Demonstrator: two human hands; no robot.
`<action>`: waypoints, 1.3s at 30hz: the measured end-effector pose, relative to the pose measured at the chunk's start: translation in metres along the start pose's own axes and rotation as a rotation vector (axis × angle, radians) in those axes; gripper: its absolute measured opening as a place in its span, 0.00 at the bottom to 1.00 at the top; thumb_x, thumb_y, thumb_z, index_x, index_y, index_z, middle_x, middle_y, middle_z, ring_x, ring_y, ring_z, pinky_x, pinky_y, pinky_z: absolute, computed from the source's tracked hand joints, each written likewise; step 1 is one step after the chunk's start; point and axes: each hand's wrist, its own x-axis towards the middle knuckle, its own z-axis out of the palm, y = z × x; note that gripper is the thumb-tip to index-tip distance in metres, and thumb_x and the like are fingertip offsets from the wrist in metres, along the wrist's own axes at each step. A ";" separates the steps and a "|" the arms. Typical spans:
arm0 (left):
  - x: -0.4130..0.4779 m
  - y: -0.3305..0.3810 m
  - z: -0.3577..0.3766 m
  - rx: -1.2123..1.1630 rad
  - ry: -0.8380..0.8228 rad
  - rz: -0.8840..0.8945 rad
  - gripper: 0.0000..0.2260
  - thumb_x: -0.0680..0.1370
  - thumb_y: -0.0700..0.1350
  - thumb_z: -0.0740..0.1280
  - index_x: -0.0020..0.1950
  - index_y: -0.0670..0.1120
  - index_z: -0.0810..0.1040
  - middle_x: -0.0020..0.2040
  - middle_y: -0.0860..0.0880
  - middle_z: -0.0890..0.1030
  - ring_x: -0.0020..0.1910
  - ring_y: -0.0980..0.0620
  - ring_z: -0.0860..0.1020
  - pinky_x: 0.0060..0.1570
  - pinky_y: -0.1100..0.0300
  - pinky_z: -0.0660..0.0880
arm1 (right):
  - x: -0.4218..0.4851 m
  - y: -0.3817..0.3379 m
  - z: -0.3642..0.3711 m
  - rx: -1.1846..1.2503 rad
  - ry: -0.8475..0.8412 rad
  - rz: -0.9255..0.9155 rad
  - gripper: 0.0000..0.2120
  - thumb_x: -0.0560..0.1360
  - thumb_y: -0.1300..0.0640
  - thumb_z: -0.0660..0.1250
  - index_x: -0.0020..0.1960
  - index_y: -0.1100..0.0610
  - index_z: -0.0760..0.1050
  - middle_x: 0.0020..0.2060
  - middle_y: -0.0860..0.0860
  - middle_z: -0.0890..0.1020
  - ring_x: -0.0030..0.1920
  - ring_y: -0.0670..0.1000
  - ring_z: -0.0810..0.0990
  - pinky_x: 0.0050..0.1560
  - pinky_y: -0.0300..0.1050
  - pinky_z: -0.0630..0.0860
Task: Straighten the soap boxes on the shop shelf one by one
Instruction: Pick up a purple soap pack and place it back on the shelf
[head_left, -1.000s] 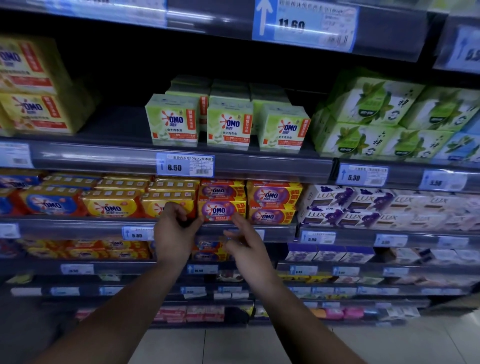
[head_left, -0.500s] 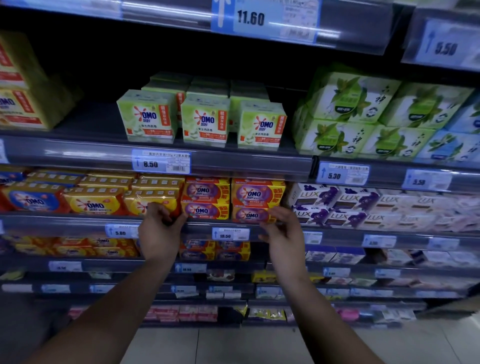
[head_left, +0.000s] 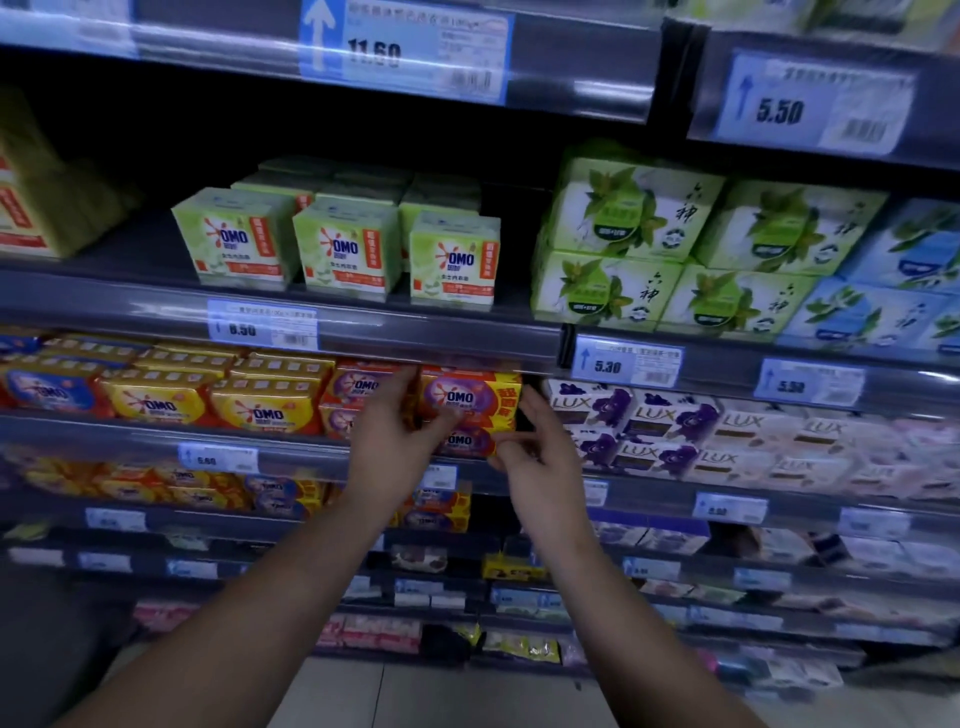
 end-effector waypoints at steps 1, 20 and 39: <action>-0.001 0.002 0.000 0.001 0.029 -0.019 0.30 0.75 0.51 0.76 0.74 0.45 0.73 0.66 0.54 0.78 0.63 0.56 0.75 0.60 0.60 0.73 | -0.001 -0.001 -0.003 0.007 -0.011 -0.003 0.29 0.81 0.61 0.64 0.78 0.45 0.63 0.60 0.40 0.79 0.52 0.41 0.82 0.56 0.51 0.83; -0.041 -0.017 -0.051 -0.493 -0.242 -0.158 0.31 0.66 0.40 0.81 0.66 0.48 0.74 0.60 0.48 0.82 0.61 0.50 0.81 0.52 0.60 0.81 | -0.028 -0.010 -0.032 0.026 -0.223 -0.082 0.15 0.76 0.58 0.73 0.58 0.50 0.71 0.61 0.46 0.80 0.63 0.45 0.78 0.56 0.41 0.80; -0.033 0.009 -0.022 -0.537 -0.257 -0.125 0.27 0.72 0.48 0.77 0.70 0.53 0.76 0.66 0.49 0.81 0.60 0.44 0.83 0.52 0.48 0.83 | 0.012 0.016 -0.060 0.190 -0.321 -0.149 0.16 0.76 0.57 0.73 0.58 0.52 0.69 0.57 0.49 0.82 0.60 0.50 0.81 0.53 0.41 0.79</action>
